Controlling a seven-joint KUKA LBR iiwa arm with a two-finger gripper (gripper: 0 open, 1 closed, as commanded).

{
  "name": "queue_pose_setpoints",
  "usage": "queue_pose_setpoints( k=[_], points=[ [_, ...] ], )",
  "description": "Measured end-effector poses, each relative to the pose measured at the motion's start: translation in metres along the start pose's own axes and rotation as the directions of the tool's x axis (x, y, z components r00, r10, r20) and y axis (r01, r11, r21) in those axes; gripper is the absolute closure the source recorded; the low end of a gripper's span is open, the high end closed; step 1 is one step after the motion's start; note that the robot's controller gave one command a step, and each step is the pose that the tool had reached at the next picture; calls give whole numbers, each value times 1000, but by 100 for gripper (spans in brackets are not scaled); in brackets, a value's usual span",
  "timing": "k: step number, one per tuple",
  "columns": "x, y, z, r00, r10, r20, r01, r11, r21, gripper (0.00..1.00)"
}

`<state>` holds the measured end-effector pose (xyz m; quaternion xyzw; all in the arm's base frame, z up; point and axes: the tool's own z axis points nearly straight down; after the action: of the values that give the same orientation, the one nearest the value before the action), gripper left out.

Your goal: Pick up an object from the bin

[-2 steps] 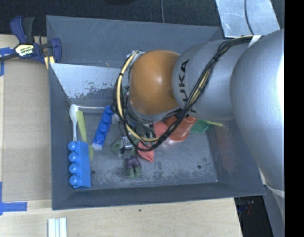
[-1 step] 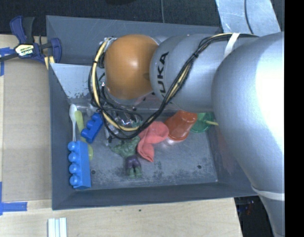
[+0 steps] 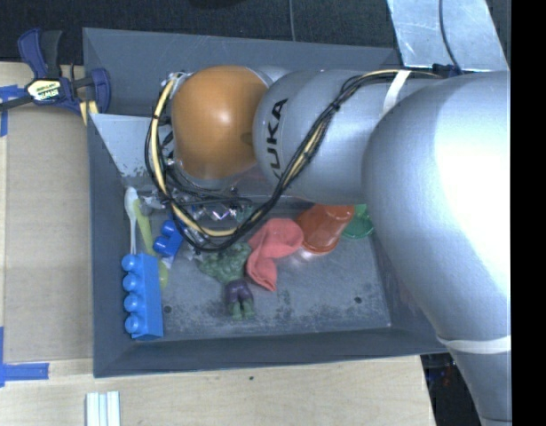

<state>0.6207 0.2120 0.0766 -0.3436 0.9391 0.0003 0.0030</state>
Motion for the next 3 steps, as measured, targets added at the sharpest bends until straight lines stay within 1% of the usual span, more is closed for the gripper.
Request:
queue_pose_setpoints(
  k=[1, 2, 3],
  points=[
    [-24, 20, 4, 997, 76, 15, -76, 997, 0, 100],
    [-24, 19, 4, 997, 77, 15, -77, 997, 0, 100],
    [-21, 21, -22, 997, 78, 4, -78, 997, -3, 100]
  ],
)
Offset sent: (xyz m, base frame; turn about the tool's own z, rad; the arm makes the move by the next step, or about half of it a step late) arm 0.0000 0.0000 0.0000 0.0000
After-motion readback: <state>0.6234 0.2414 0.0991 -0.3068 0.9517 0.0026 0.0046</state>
